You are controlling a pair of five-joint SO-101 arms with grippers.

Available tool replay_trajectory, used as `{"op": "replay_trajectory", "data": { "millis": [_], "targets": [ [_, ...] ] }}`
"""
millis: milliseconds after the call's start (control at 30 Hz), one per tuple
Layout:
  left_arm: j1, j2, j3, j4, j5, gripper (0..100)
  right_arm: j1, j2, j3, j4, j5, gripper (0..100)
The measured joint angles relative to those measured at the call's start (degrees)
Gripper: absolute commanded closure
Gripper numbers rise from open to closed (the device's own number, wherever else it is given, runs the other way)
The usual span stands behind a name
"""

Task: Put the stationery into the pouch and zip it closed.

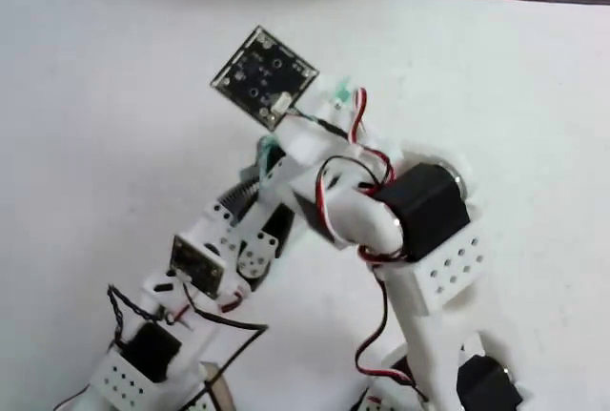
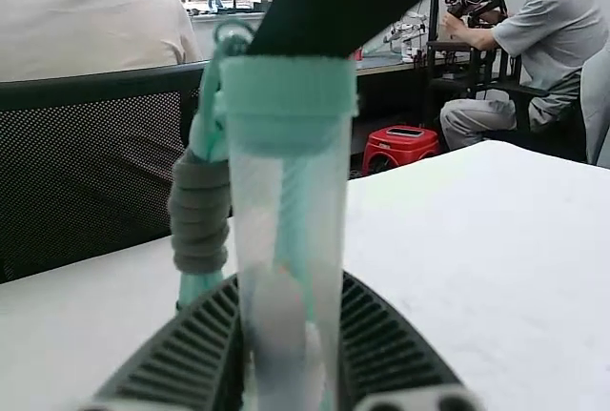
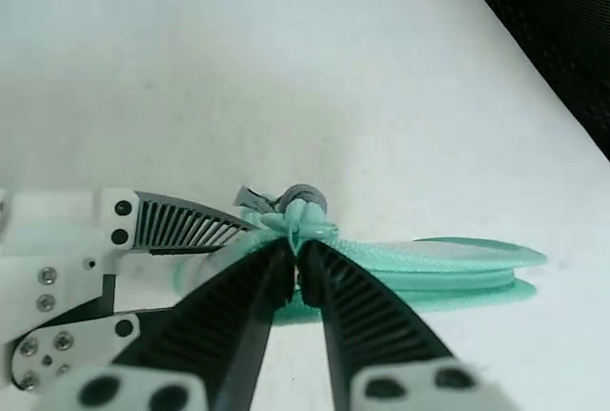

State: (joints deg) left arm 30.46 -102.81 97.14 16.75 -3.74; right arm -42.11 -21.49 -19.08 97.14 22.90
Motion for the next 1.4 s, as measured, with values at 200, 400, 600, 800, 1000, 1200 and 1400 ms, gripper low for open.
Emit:
{"op": "replay_trajectory", "data": {
  "millis": [200,400,600,800,1000,1200,1400],
  "targets": [
    [0.0,0.5,0.0,0.0,0.0,98,-2.2,0.0,-0.2,0.3,-0.2,98.0],
    [0.0,0.7,0.0,0.0,0.0,98,-2.5,0.0,-0.2,0.4,-0.2,97.1],
    [0.1,0.7,0.0,0.0,-0.1,98,-1.1,-0.4,-3.7,0.8,-5.7,69.8],
    [0.1,0.8,0.0,0.0,-0.4,98,4.7,-11.0,-16.5,0.8,-7.5,73.4],
    [-1.3,0.8,-0.4,0.4,-0.4,98,16.3,-19.5,-10.4,0.9,-6.9,74.4],
    [-9.9,1.1,-9.1,9.6,-1.6,98,32.2,-20.7,10.8,-1.1,-6.9,74.4],
    [-12.5,1.1,-12.7,10.0,-18.0,98,39.6,-27.2,33.3,-8.9,-6.8,74.4]
  ]
}}
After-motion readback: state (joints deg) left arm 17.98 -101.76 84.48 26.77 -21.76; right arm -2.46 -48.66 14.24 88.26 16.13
